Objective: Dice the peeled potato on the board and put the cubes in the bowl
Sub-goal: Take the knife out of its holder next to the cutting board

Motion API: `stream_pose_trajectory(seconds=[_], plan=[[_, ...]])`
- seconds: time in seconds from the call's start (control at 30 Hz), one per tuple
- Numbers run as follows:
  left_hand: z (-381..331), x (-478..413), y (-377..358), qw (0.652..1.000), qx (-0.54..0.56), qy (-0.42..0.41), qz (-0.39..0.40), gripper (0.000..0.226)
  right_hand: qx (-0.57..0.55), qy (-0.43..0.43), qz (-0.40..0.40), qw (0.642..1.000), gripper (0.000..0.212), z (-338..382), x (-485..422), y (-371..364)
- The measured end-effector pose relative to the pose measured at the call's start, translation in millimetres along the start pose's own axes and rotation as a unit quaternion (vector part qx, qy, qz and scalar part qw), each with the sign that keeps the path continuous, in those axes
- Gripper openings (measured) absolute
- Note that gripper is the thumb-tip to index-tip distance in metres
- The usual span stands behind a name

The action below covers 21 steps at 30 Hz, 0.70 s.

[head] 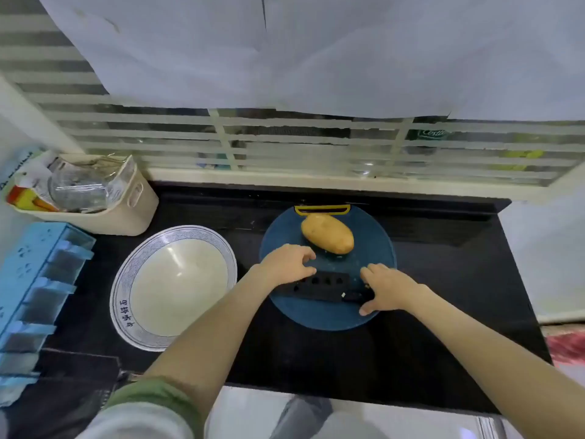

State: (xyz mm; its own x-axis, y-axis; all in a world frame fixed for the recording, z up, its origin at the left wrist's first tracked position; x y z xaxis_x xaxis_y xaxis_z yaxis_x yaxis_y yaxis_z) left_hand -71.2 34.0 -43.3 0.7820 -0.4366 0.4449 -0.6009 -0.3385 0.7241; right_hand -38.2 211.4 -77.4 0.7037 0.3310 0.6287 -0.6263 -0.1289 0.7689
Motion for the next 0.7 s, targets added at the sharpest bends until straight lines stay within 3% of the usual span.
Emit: stream_pose_trajectory(seconds=[0.2,0.33,0.53,0.7], plan=[[-30.0,-21.6,-27.4,0.985,-0.153,-0.08,0.015,0.064,0.043,0.054,-0.024,0.997,0.04,9.0,-7.7,-1.8],[-31.8,-28.0,-40.1,0.959,-0.267,-0.094,0.003,0.089,-0.049,0.041,-0.046,0.997,0.029,-4.5,-6.3,2.8],[-38.7,-32.4,-36.0,0.952,-0.282,-0.113,-0.025,0.076,-0.072,0.039,-0.112,0.99,0.04,-19.0,0.3,13.1],[-48.4,-30.6,-39.6,0.959,-0.249,-0.136,-0.014,0.078,-0.001,0.071,-0.168,0.983,0.043,-26.2,11.2,20.9]])
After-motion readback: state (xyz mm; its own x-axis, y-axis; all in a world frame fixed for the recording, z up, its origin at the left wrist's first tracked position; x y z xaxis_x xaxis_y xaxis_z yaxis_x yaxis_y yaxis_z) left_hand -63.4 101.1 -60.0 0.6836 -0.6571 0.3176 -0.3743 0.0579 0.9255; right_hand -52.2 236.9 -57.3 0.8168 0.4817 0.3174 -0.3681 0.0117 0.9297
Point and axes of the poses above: each hand's wrist, its own x-axis away from the middle knuckle, its own y-axis out of the back of the hand, z = x × y, the point moved 9 cm from there along -x, towards the middle knuckle, and after that the axes turned 4 degrees about -y, right-handed, at the moved point
